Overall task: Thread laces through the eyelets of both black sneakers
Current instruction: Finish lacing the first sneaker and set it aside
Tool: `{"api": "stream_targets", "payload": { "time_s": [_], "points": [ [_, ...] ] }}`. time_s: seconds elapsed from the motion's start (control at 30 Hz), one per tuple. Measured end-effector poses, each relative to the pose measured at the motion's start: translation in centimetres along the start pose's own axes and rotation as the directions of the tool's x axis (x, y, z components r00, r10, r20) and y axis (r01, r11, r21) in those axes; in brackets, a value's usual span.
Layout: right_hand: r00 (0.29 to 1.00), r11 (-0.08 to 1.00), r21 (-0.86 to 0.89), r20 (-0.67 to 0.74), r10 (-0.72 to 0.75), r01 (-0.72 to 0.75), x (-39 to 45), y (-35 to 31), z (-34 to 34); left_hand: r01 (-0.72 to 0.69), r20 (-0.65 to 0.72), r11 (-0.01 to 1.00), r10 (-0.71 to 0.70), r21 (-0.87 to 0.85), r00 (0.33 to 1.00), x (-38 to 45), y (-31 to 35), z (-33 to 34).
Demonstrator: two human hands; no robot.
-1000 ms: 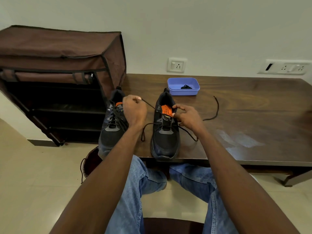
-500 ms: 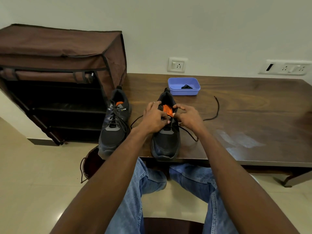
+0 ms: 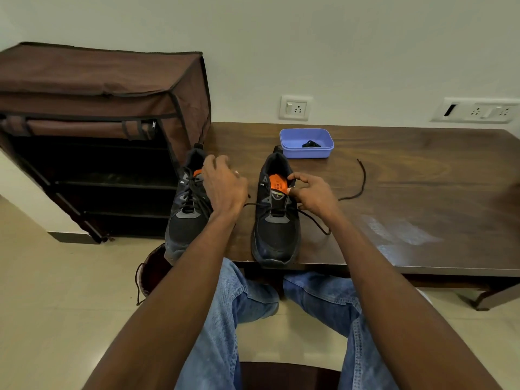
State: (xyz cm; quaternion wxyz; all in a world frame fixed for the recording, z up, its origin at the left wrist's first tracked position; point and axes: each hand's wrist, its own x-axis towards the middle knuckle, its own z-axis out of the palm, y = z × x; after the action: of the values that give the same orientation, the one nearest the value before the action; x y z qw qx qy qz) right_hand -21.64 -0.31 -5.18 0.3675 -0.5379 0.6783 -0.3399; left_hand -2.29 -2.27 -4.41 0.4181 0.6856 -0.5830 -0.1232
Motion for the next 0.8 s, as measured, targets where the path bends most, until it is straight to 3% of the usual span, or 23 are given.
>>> {"api": "stream_targets", "payload": {
  "time_s": [0.1,0.17,0.3,0.37,0.63,0.8],
  "points": [
    [1.000,0.999,-0.040,-0.015,-0.017,0.016,-0.1,0.0,0.0,0.036,0.065,0.999,-0.037,0.016,0.997,-0.1,0.2,0.1],
    [0.999,0.996,-0.079,-0.006,-0.036,0.036,-0.3,-0.1,0.0,0.019,0.215,0.999,-0.011,-0.035,0.977,-0.3,0.7,0.4],
    [0.998,0.992,-0.117,0.012,-0.054,0.055,-0.4,0.0,0.2,-0.059,0.508,0.998,0.059,-0.016,0.859,-1.3,1.6,1.0],
    [0.999,0.991,-0.128,0.016,-0.049,0.051,-0.3,0.1,0.4,-0.077,0.537,0.997,0.070,-0.010,0.841,-1.3,1.6,1.2],
    [0.995,0.999,0.030,0.094,0.034,-0.037,-0.2,-0.6,-0.1,0.091,0.580,0.977,0.038,-0.192,0.814,-0.6,1.1,-0.1],
    [0.995,0.998,0.063,0.093,0.020,-0.026,-0.5,-0.6,-0.3,-0.065,0.588,0.992,0.117,-0.110,0.801,-0.9,1.2,0.5]
  ]
}}
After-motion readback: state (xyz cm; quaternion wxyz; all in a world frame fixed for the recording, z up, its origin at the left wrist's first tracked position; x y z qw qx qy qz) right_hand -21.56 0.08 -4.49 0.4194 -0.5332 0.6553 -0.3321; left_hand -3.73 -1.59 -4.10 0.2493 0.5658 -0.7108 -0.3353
